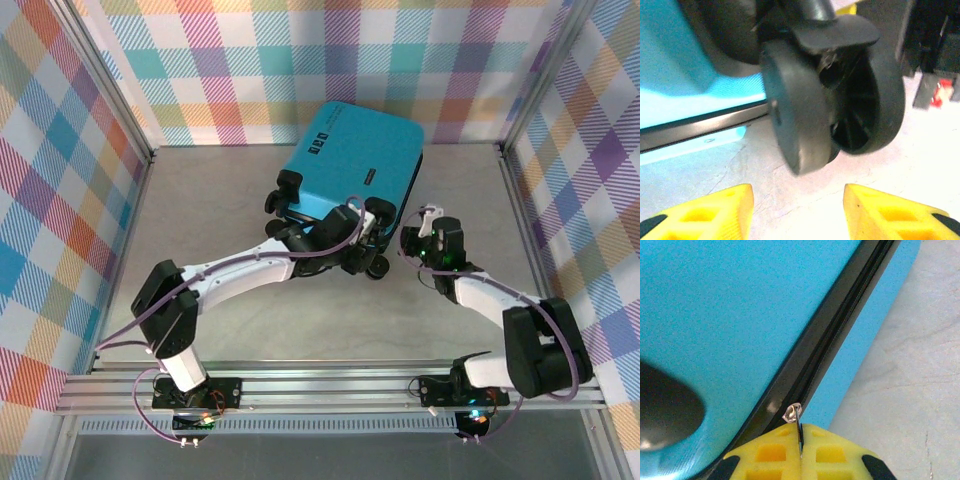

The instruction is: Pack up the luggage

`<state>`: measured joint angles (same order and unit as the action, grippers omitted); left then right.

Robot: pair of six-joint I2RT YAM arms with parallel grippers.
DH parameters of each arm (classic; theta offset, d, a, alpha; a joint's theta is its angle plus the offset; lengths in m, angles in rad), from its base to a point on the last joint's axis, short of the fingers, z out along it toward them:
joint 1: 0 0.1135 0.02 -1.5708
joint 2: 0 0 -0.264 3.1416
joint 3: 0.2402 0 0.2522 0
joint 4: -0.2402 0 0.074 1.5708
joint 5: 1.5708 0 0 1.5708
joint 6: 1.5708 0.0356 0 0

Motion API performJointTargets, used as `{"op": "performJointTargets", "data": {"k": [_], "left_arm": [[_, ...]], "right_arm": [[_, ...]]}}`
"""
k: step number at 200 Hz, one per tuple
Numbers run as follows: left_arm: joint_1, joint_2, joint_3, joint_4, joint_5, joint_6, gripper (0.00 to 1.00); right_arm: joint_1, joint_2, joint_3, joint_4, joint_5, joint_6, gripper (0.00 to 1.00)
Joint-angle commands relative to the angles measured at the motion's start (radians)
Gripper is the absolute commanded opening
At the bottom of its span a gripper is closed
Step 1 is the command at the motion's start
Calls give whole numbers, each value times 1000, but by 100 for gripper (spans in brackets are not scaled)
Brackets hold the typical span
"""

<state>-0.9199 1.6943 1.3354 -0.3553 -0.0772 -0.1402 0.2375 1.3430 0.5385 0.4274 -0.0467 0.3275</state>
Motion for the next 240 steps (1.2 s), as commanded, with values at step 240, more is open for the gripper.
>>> {"op": "performJointTargets", "data": {"k": [240], "left_arm": [[-5,268,371,-57,-57,-67,69]], "right_arm": [[-81,203,139,147,-68,13,0]]}}
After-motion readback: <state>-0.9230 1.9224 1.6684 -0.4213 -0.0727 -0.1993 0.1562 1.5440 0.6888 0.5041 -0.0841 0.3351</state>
